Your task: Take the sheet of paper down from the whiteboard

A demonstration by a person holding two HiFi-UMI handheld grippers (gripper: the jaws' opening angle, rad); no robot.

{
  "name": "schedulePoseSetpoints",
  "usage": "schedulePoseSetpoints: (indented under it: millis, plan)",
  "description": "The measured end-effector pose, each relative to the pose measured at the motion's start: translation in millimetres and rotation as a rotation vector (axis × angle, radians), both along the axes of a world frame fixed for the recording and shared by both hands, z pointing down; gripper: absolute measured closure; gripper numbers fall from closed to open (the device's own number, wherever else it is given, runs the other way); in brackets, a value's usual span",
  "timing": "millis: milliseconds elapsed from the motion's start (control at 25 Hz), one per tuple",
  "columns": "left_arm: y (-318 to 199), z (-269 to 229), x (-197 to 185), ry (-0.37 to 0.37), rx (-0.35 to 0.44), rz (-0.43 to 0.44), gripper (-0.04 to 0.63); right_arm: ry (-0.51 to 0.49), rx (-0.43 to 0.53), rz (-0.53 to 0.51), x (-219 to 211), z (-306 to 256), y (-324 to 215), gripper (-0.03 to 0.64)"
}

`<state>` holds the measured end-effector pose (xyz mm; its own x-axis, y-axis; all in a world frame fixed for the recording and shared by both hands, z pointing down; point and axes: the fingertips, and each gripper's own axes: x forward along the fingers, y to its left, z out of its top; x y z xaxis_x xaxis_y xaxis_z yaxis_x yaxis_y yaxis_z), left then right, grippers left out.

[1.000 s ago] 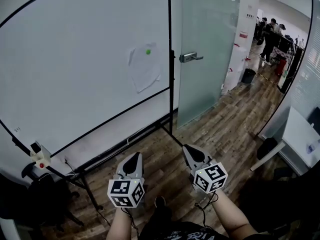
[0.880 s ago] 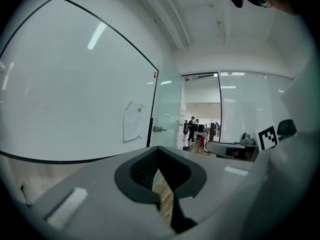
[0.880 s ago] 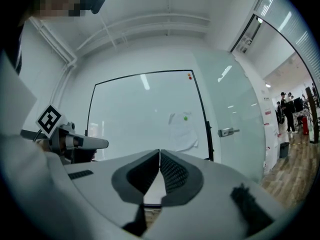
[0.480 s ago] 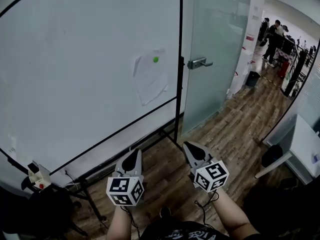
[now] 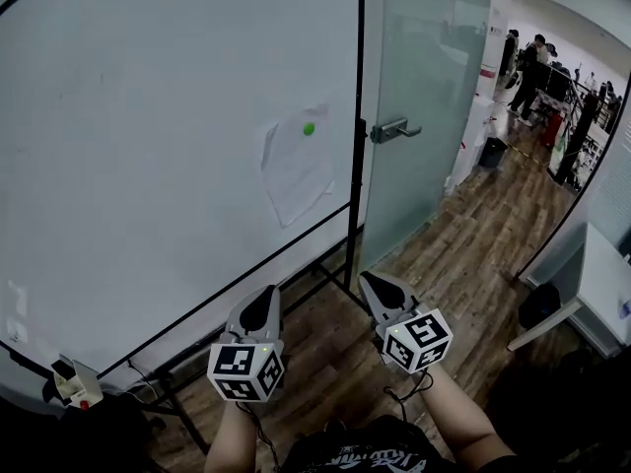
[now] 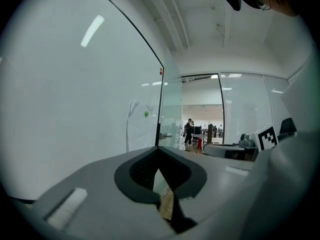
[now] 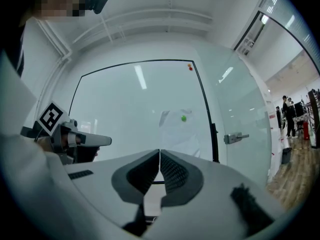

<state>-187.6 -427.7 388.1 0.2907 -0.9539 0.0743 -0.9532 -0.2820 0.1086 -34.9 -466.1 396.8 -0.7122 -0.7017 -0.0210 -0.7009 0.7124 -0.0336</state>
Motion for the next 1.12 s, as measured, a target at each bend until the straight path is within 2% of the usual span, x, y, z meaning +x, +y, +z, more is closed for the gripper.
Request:
schedulePoseSetpoints:
  millis: [160,400,560,1120]
  plan:
    - [-13.9,-0.1,-2.6,-0.003,-0.003,0.006,0.588,0.01,-0.017,0.002,-2.9,5.8,-12.6,0.601]
    - [-37.2,-9.0,-13.6,-0.029,0.028,-0.025,0.588,-0.031,-0.008,-0.009,-11.5,2.6,-48.0,0.601]
    - [-60.4,-18.7,-24.6,-0.042,0.053,-0.073,0.588,-0.05,0.012,-0.057,-25.3,-7.3,-83.0,0.6]
    - [-156.5,-46.4,-46.2,-0.095,0.105,-0.256,0.588,-0.018,0.083,-0.211,-65.4,-40.8,-205.6,0.6]
